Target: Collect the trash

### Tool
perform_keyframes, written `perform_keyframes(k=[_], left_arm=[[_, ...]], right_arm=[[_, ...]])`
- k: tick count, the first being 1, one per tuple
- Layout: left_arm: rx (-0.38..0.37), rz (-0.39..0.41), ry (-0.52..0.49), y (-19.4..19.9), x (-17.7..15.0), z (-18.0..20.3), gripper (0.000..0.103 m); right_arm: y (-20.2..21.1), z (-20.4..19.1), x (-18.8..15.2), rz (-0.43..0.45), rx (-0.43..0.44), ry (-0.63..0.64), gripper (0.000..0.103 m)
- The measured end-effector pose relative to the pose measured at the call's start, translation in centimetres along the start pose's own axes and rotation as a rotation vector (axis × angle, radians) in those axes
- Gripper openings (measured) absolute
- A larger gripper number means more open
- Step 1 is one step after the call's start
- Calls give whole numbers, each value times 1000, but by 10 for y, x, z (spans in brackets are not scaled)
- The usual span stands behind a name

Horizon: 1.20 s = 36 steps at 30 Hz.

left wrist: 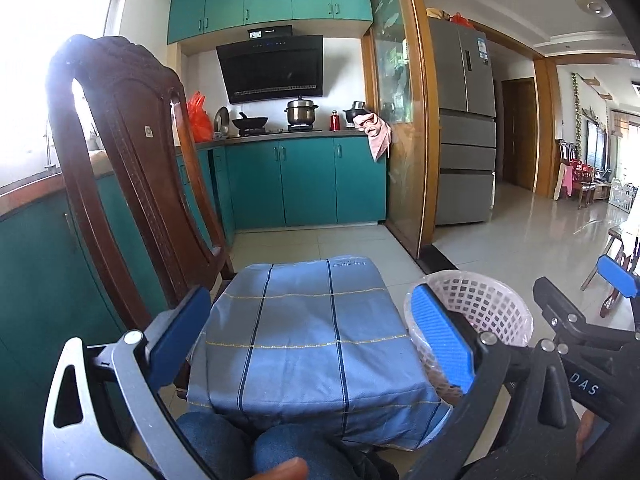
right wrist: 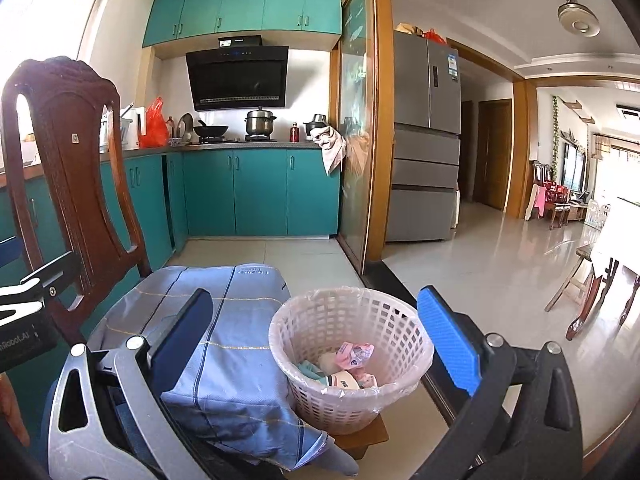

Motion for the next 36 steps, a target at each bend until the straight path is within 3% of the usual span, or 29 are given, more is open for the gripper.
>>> perform_keyframes(k=[36], left_arm=[[-36,-10,-8,-2,-3,7,100]], right_arm=[[-2,-5,1,-2,-26,16,100]])
Point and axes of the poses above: each gripper's, at about its wrist camera, not at the fingertips, and y roughly against the way its jaws point, z to its right, x to its top, the point moved 8 cm from there along -y, roughly the way its jaws point, and after that the axes turned 10 degrees about y, right-handed, at the moved point
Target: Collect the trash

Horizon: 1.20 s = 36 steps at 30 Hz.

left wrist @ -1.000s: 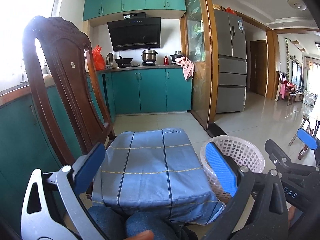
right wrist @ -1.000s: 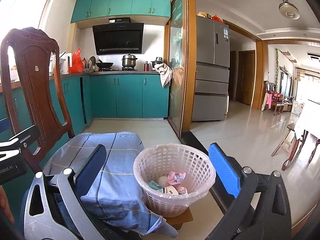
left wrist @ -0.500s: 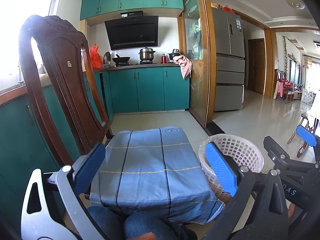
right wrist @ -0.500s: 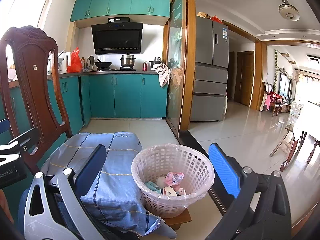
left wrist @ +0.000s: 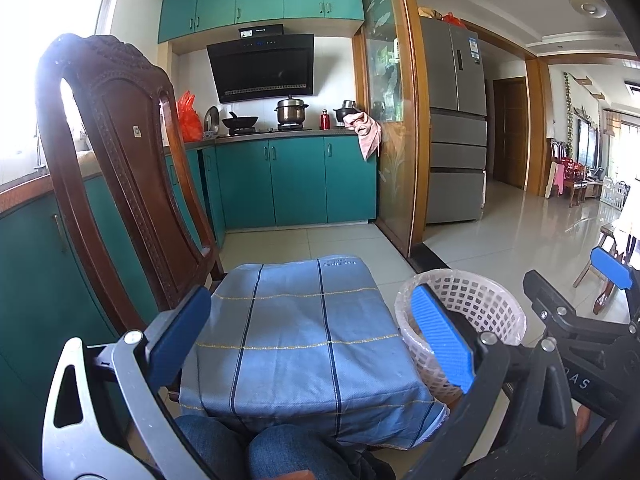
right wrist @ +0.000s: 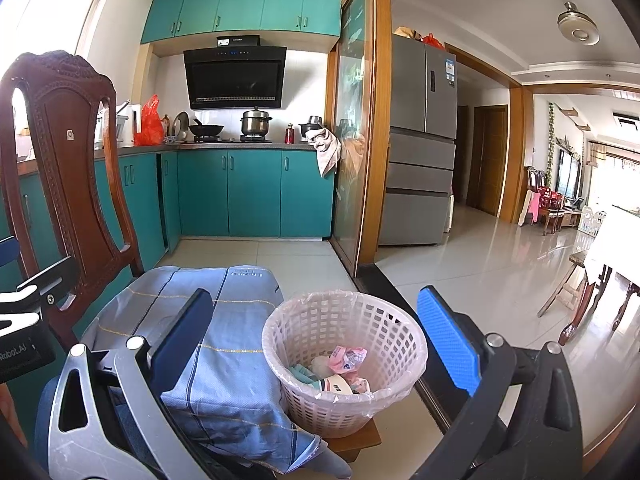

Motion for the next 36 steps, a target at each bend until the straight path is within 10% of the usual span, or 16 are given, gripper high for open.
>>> perform_keyframes(k=[36], left_arm=[[-7,-17,13,-7,-4,0,100]], right_arm=[[-7,2,-5,-14,-3,4,100]])
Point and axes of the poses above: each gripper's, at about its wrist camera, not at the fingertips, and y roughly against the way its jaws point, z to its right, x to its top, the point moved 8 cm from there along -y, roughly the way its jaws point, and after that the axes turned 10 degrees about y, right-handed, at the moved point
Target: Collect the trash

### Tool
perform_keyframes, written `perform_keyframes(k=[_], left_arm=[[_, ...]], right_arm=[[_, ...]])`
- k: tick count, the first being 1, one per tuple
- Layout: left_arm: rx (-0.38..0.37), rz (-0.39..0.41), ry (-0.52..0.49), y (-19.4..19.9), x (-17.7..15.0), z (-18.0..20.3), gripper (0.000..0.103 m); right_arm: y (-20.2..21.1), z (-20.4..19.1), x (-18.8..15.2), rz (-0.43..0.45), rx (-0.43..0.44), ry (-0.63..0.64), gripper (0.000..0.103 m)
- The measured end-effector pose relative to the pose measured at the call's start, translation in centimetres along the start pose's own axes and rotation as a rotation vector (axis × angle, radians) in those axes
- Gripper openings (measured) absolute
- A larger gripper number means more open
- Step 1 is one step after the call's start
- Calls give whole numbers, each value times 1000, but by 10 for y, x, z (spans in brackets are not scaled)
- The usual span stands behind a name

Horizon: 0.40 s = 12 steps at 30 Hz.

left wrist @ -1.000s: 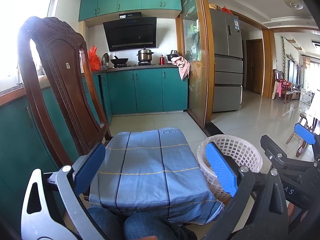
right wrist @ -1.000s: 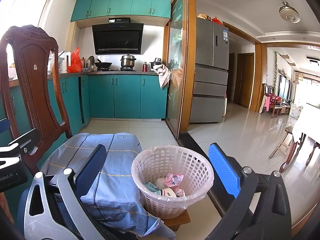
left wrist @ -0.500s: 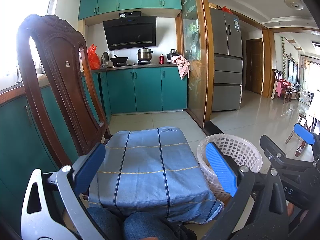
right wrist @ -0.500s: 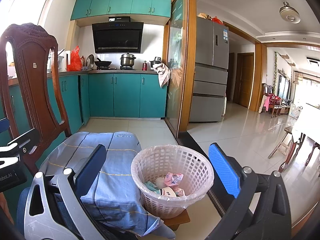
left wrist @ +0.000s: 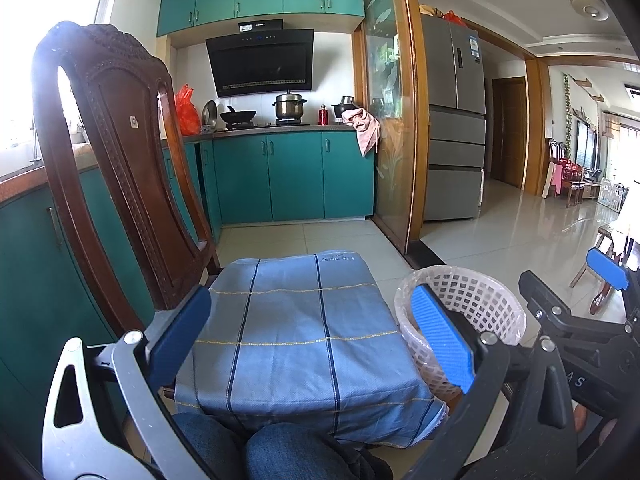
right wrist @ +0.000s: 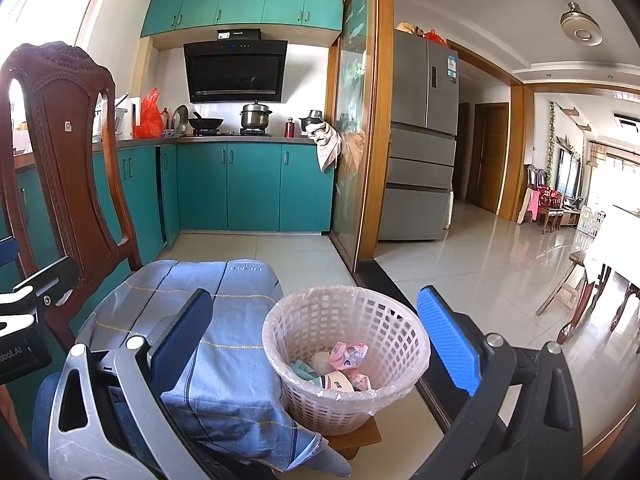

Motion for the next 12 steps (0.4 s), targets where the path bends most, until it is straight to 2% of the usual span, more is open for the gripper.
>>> perform_keyframes(k=[7,10,12], left_arm=[[-20,-32,-4,-14,-3,-2,100],[-29,-71,22,-36,-7,-10,100],[-30,-106,50,-68,-8,-22,100]], right_arm=[[-10,-1,-6,-22,3,0,100],[-22,-5,-9,-45,15,1,100],[-41,-13,-12,-87,39,20,100]])
Point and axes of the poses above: each gripper's, at about its wrist camera, not at the fingertips, and y roughly against the way its jaws point, z to its right, x to its top, the point moved 8 cm from there along -y, roughly the way its jaws point, and after that the axes turned 10 degrees about y, right-handed, at the moved point
